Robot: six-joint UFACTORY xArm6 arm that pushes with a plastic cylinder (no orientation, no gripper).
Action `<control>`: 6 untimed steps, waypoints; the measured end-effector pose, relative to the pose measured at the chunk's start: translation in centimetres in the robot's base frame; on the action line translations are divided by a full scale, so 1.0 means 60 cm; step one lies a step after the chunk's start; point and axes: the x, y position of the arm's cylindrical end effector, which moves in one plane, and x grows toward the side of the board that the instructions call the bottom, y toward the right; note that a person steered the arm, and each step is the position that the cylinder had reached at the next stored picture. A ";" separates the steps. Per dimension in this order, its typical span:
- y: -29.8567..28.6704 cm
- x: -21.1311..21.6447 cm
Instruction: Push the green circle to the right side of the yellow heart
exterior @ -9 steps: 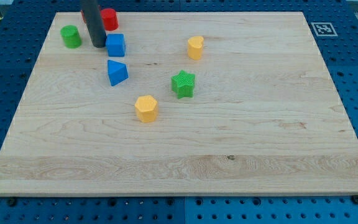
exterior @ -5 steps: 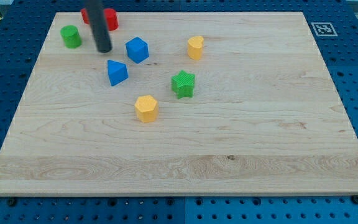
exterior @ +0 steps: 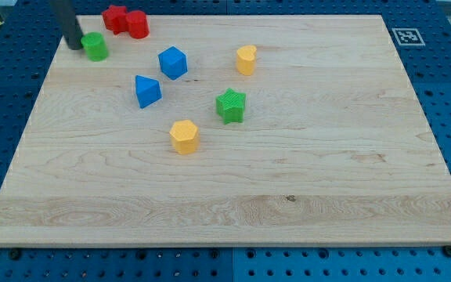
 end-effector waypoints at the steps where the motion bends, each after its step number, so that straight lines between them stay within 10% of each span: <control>1: 0.054 0.000; 6: 0.117 0.054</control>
